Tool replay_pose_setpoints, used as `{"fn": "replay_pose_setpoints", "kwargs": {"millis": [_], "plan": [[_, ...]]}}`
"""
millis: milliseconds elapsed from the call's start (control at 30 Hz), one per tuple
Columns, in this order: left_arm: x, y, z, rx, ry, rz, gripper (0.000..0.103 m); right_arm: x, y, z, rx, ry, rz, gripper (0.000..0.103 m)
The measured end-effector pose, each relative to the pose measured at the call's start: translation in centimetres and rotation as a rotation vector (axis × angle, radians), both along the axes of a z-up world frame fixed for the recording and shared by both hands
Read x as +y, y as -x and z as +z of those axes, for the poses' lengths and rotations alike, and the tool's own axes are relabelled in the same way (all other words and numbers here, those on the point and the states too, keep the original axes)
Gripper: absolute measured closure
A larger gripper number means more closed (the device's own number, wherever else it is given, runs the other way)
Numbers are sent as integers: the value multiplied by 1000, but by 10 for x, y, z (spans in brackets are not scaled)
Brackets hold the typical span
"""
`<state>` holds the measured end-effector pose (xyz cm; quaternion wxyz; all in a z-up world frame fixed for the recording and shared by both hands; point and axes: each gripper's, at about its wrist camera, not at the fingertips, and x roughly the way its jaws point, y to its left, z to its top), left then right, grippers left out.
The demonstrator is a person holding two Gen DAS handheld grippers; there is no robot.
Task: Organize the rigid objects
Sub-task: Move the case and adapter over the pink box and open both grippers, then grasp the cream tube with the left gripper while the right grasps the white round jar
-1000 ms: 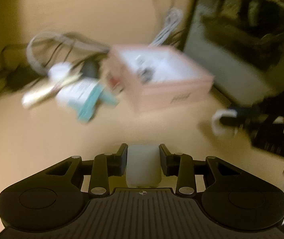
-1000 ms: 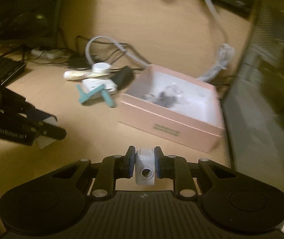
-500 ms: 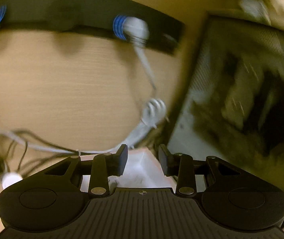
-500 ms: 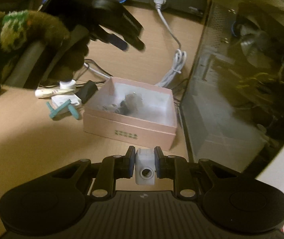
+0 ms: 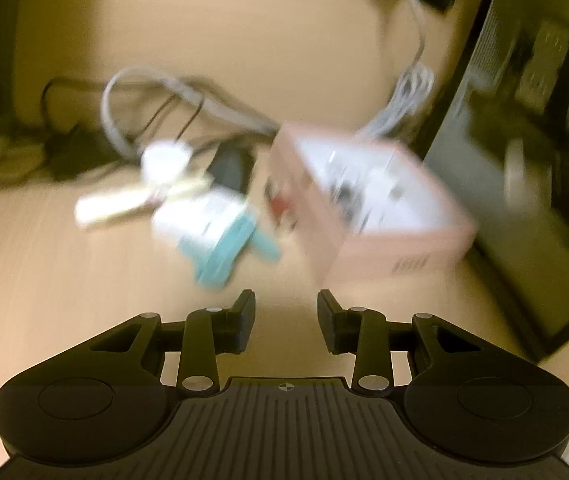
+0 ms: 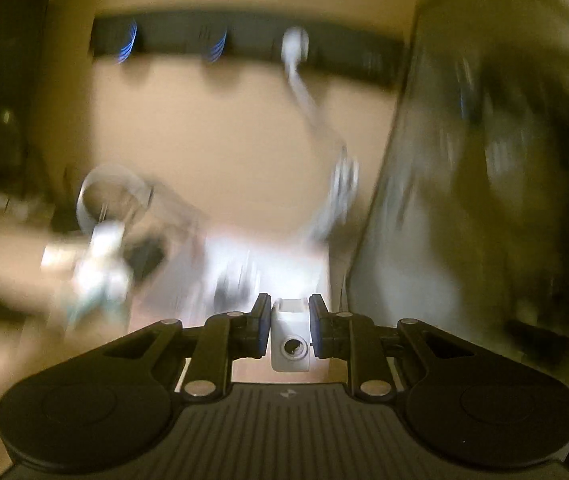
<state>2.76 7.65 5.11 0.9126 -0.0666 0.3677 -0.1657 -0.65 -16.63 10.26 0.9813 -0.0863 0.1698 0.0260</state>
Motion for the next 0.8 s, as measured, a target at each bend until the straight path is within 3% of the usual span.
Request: {"fn": "replay_pose_setpoints", "kwargs": {"millis": [67,133,200,300,433,533,600,700,800], "plan": [[5,6,-6,18,-55,11,65,3,-26,20,-52,-6,-11,81],[14,10,-9,20,-88,21,65,3,-51,30,-27,-30,-9,60],[24,7,-7,16,-90,38,65,4,-57,28,-3,-67,-10,54],[41,-6,-1,16,-47,90,65,13,-43,7,54,-110,66,47],[56,-35,16,-50,-40,113,65,36,-22,-35,150,-60,132,47],[61,-74,24,-83,-116,26,65,47,-12,-61,230,-56,175,47],[58,-106,23,-48,-245,-89,65,52,-6,-73,268,-57,188,47],[47,-131,16,-58,-468,-216,65,55,1,-76,294,-48,194,47],[37,-148,2,-49,-582,-308,61,55,4,-79,316,-40,189,47]]}}
